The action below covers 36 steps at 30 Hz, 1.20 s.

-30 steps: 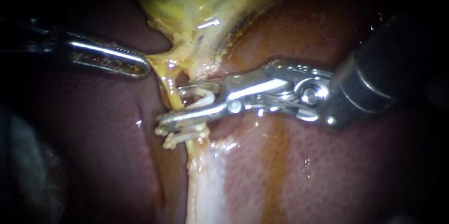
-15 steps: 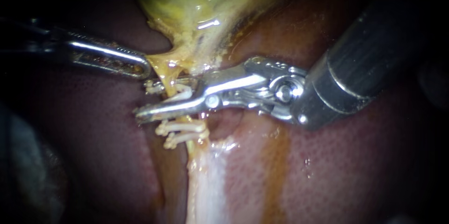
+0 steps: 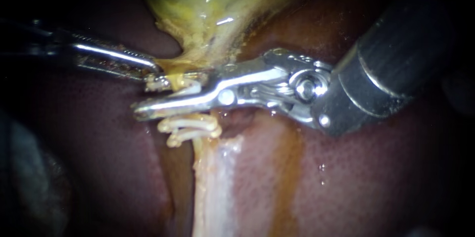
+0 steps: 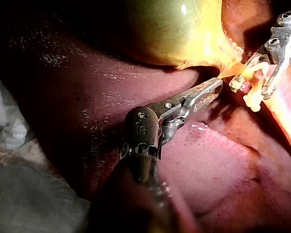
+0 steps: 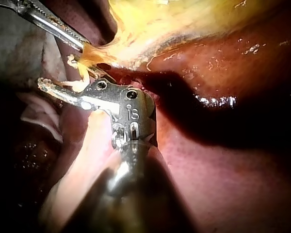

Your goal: Clipping third clip left tube

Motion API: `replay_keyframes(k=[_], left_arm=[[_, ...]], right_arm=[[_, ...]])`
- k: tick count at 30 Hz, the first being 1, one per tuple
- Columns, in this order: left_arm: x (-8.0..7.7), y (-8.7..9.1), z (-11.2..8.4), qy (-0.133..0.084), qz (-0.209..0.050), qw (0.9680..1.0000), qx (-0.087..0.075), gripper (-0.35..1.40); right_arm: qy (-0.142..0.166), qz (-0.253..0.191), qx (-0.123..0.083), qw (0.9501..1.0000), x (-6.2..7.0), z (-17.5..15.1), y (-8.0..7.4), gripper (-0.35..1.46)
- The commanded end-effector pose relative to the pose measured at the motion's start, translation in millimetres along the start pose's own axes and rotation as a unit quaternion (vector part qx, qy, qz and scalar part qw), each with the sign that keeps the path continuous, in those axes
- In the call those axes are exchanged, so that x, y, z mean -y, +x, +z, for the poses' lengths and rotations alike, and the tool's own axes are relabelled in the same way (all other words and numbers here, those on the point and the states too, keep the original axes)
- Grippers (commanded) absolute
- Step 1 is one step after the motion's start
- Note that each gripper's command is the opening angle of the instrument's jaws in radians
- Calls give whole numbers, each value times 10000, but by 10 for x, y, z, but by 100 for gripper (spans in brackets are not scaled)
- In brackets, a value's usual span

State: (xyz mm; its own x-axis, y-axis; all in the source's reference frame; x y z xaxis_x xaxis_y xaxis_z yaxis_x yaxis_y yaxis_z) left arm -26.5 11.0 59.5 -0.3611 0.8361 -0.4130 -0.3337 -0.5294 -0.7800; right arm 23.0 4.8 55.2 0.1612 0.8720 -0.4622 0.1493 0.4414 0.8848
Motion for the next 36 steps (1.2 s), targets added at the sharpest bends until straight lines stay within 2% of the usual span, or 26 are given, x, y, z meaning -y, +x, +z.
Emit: replay_keyframes(k=[1, 6, 13, 15, 17, 36], left_arm=[[0, 0, 0, -1, 2, 10000, -1, -35], [1, 0, 0, -1, 3, 10000, -1, -35], [1, 0, 1, 0, 4, 10000, -2, -35], [1, 0, 1, 0, 4, 10000, -2, -35], [1, 0, 1, -1, 4, 10000, -1, -35], [1, 0, 0, 0, 4, 10000, -2, -35]], right_arm=[[-2, -1, 4, 10000, 0, -1, 0, 43], [5, 206, 8, 9998, -1, -7, -1, 31], [23, 619, 3, 9981, -3, -15, -2, -1], [24, 795, 4, 9968, -5, -17, -2, -12], [30, 971, 10, 9953, -5, -21, -3, -35], [20, 1021, 65, 9948, -4, -28, -8, -35]])
